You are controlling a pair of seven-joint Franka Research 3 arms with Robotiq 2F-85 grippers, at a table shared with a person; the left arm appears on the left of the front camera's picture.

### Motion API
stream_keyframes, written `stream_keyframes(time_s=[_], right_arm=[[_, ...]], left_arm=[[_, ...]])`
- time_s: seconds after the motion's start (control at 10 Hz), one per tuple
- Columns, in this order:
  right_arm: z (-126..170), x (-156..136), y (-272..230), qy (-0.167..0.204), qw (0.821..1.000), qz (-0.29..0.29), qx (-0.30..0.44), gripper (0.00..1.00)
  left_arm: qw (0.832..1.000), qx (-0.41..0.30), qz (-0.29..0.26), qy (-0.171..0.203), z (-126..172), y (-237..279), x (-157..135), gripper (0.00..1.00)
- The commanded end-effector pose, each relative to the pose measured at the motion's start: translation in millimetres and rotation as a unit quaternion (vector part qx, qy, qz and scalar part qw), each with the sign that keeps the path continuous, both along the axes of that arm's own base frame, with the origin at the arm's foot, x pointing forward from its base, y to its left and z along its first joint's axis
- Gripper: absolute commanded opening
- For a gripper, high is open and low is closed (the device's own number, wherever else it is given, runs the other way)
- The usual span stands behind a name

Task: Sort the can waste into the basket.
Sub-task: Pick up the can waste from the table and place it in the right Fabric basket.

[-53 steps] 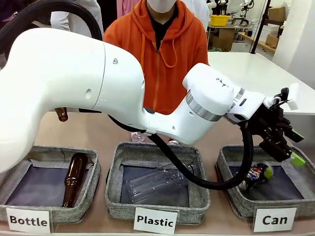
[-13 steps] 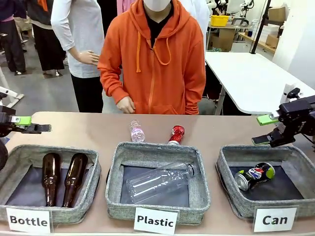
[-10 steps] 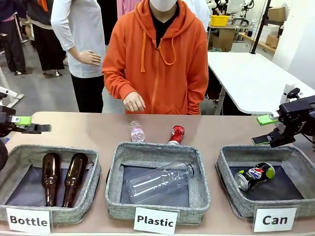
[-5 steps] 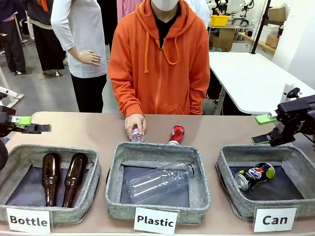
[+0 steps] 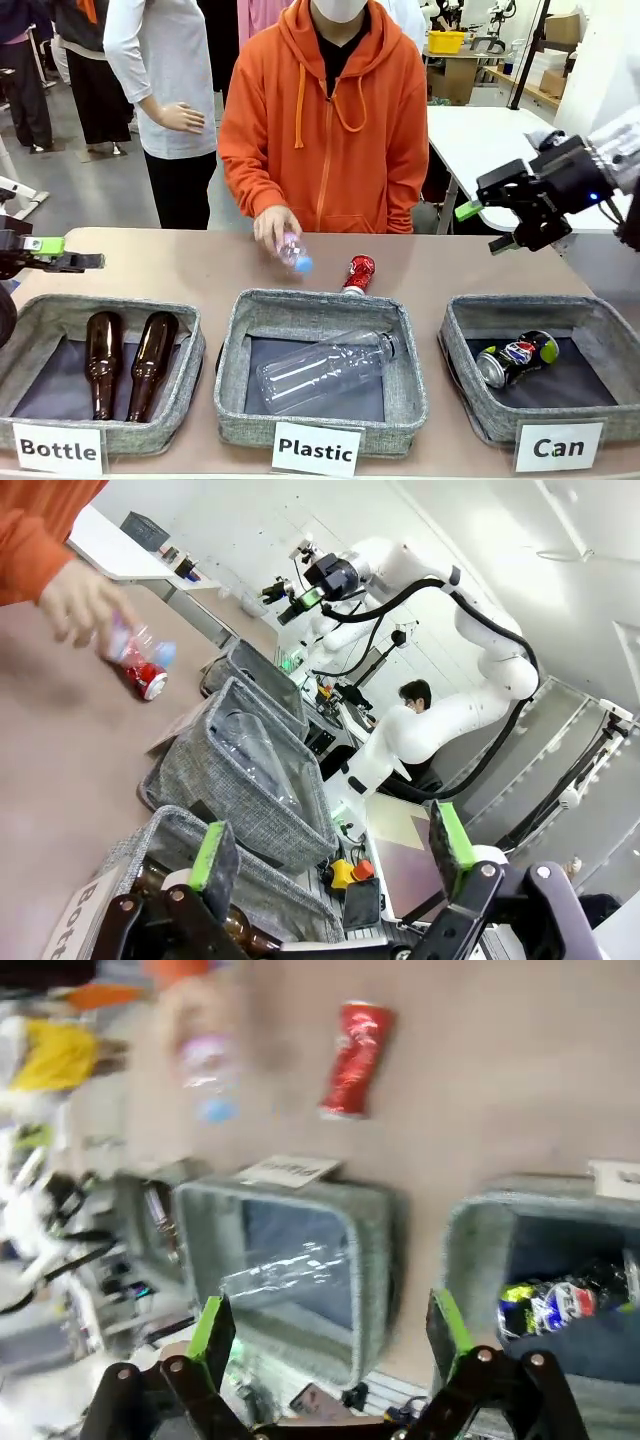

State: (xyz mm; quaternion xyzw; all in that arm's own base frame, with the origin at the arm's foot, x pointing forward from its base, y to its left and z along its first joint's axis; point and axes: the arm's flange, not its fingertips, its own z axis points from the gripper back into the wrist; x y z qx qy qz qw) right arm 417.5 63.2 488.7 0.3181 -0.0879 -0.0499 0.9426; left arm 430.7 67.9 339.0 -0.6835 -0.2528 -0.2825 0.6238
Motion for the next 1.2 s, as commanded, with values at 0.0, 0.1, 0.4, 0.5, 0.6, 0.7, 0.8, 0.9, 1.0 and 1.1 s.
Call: stream_keyframes(time_s=[0.0, 0.1, 0.4, 0.5, 0.6, 0.7, 0.8, 0.9, 1.0, 1.1], right_arm=[[0.9, 8.1, 8.0, 0.088, 0.994, -0.003, -0.060, 1.00], [2.6, 15.2, 16.2, 0.091, 0.993, -0.007, -0.076, 1.00], [-5.6, 9.4, 16.7, 0.067, 0.995, -0.019, -0.078, 1.00], [-14.0, 24.9, 24.0, 0.081, 0.992, -0.029, -0.096, 1.00], [-19.4, 39.3, 35.2, 0.078, 0.990, -0.046, -0.105, 1.00], [-21.3, 48.2, 43.3, 0.073, 0.989, -0.055, -0.115, 1.00], [-14.7, 40.4, 32.2, 0.066, 0.987, -0.082, -0.121, 1.00], [-3.6, 21.5, 10.5, 0.053, 0.994, -0.063, -0.067, 1.00], [-0.1, 2.6, -5.7, 0.054, 0.997, -0.030, -0.038, 1.00], [-3.9, -7.5, -13.4, 0.074, 0.997, -0.015, -0.031, 1.00]], left_arm=[[1.000, -0.001, 0.007, 0.006, 4.7, -2.4, -0.1, 1.00], [1.000, -0.001, 0.007, 0.006, 4.7, -2.4, -0.1, 1.00], [1.000, 0.000, 0.000, 0.000, -0.1, 0.0, 0.0, 1.00], [1.000, 0.009, 0.018, -0.018, 13.8, 32.0, -2.9, 1.00], [0.998, 0.035, 0.045, 0.013, 16.8, 50.3, -5.5, 1.00], [0.997, 0.055, 0.033, 0.031, 17.4, 72.2, -17.1, 1.00], [0.994, 0.099, 0.032, 0.019, 16.8, 93.9, -24.0, 1.00], [0.994, 0.098, 0.033, 0.019, 15.2, 106.5, -25.8, 1.00], [0.997, 0.062, 0.041, 0.014, 10.9, 83.0, -17.4, 1.00], [0.997, 0.062, 0.041, 0.014, 10.9, 83.0, -17.4, 1.00]])
